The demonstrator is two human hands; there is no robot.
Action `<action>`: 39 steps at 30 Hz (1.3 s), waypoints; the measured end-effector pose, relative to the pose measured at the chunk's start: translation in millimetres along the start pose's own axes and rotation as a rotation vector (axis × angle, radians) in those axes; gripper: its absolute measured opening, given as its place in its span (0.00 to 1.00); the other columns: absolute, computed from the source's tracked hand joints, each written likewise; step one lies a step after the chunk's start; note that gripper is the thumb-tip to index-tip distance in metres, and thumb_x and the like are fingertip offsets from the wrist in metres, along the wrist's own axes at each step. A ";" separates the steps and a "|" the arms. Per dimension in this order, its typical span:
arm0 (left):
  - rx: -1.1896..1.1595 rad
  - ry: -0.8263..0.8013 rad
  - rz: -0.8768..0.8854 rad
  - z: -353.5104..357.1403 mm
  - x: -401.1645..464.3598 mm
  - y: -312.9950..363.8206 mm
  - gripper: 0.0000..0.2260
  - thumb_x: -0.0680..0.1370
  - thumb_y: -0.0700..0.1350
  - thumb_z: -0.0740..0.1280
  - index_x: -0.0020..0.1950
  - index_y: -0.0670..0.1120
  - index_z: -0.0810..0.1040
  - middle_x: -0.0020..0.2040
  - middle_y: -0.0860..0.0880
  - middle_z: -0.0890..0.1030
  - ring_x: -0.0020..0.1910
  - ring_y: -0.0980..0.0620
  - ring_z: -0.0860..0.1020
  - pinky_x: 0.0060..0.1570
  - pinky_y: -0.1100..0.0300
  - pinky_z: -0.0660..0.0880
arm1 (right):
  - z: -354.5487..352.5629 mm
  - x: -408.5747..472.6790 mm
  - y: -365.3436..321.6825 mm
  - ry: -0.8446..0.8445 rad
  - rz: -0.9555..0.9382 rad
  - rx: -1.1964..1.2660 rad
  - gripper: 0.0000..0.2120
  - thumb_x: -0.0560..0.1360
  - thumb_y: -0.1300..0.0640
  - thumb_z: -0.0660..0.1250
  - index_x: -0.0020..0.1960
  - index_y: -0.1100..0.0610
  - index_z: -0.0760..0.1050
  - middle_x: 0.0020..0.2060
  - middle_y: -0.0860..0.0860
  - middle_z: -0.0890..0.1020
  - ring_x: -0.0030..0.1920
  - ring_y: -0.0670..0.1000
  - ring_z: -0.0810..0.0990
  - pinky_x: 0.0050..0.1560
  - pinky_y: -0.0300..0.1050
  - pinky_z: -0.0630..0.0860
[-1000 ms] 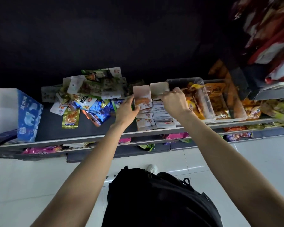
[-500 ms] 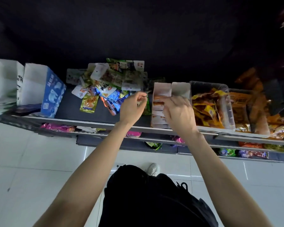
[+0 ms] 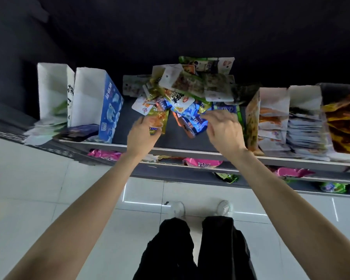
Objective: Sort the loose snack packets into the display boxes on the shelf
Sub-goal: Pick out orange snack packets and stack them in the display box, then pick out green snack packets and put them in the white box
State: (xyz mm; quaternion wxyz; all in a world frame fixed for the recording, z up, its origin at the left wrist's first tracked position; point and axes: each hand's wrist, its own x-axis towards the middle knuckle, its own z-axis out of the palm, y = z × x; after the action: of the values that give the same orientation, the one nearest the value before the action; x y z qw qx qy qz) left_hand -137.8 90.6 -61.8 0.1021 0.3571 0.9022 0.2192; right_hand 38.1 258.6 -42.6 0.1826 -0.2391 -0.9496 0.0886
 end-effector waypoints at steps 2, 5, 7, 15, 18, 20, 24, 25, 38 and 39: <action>0.043 -0.034 0.059 5.1 15.2 -5.3 0.17 0.76 0.48 0.67 0.63 0.45 0.73 0.58 0.45 0.77 0.56 0.44 0.75 0.51 0.50 0.74 | 15.7 24.0 5.2 0.079 0.028 -0.093 0.19 0.67 0.69 0.66 0.56 0.59 0.79 0.52 0.56 0.81 0.54 0.59 0.77 0.55 0.52 0.73; 0.131 -0.163 0.098 17.8 32.1 -4.9 0.20 0.77 0.51 0.63 0.68 0.47 0.69 0.65 0.46 0.73 0.61 0.44 0.72 0.56 0.50 0.72 | 27.7 52.8 12.3 0.022 0.153 -0.177 0.20 0.69 0.68 0.67 0.61 0.60 0.75 0.56 0.61 0.78 0.58 0.63 0.74 0.59 0.56 0.70; 0.238 -0.183 0.120 26.2 38.9 -6.4 0.20 0.78 0.54 0.60 0.69 0.49 0.69 0.68 0.48 0.71 0.64 0.45 0.70 0.61 0.50 0.68 | 33.1 64.5 15.3 -0.117 0.278 -0.229 0.19 0.74 0.66 0.63 0.64 0.60 0.71 0.58 0.62 0.76 0.59 0.63 0.74 0.59 0.55 0.70; 0.154 -0.064 0.142 22.1 42.9 -6.7 0.20 0.78 0.54 0.61 0.67 0.48 0.69 0.61 0.46 0.77 0.58 0.44 0.75 0.61 0.50 0.66 | 50.0 17.0 -0.5 -0.186 0.265 -0.029 0.29 0.71 0.75 0.59 0.62 0.48 0.76 0.54 0.56 0.82 0.52 0.61 0.79 0.51 0.54 0.77; 0.013 0.173 0.293 18.0 36.1 7.6 0.21 0.75 0.49 0.66 0.66 0.44 0.70 0.60 0.44 0.75 0.58 0.45 0.74 0.58 0.52 0.70 | 52.1 -13.7 -4.9 -0.249 0.179 0.023 0.25 0.69 0.75 0.62 0.57 0.52 0.81 0.60 0.50 0.80 0.67 0.56 0.71 0.71 0.57 0.59; 0.022 0.236 0.449 18.3 37.8 18.6 0.23 0.74 0.49 0.67 0.66 0.43 0.70 0.61 0.43 0.74 0.59 0.46 0.72 0.60 0.54 0.68 | 53.8 -23.6 0.0 -0.304 0.177 -0.003 0.21 0.71 0.72 0.64 0.54 0.51 0.82 0.63 0.50 0.77 0.71 0.55 0.64 0.73 0.59 0.53; 0.255 -0.189 0.578 30.6 48.9 42.2 0.32 0.73 0.54 0.68 0.74 0.47 0.61 0.73 0.47 0.63 0.72 0.47 0.60 0.71 0.47 0.56 | 44.4 -27.7 2.5 -0.239 0.216 0.065 0.21 0.71 0.73 0.64 0.50 0.51 0.84 0.71 0.54 0.67 0.74 0.62 0.56 0.70 0.65 0.57; 0.314 -0.262 0.587 34.6 50.8 47.3 0.34 0.73 0.55 0.68 0.75 0.48 0.59 0.74 0.48 0.61 0.73 0.48 0.58 0.71 0.48 0.54 | 40.8 -27.6 1.8 -0.214 0.245 0.085 0.21 0.71 0.73 0.64 0.50 0.51 0.84 0.72 0.55 0.65 0.74 0.64 0.55 0.68 0.66 0.61; -0.016 -0.505 0.338 5.5 51.3 68.8 0.11 0.76 0.46 0.69 0.58 0.47 0.77 0.57 0.49 0.79 0.51 0.51 0.78 0.47 0.61 0.71 | -24.7 -56.6 -19.1 -0.030 0.541 0.483 0.14 0.76 0.63 0.65 0.61 0.57 0.76 0.49 0.54 0.81 0.45 0.49 0.80 0.48 0.45 0.78; -0.054 -0.442 0.338 -4.8 45.0 70.6 0.09 0.76 0.45 0.69 0.56 0.47 0.78 0.54 0.50 0.80 0.48 0.53 0.78 0.44 0.62 0.70 | -33.3 -59.7 -22.6 -0.015 0.539 0.496 0.13 0.76 0.63 0.65 0.60 0.57 0.76 0.49 0.53 0.81 0.45 0.48 0.80 0.48 0.45 0.78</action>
State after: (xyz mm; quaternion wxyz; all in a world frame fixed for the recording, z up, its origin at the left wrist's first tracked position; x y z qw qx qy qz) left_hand -129.7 165.8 -25.7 0.2676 0.5390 0.7795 0.1738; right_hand 90.4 212.6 -24.4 0.1983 -0.4286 -0.8034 0.3626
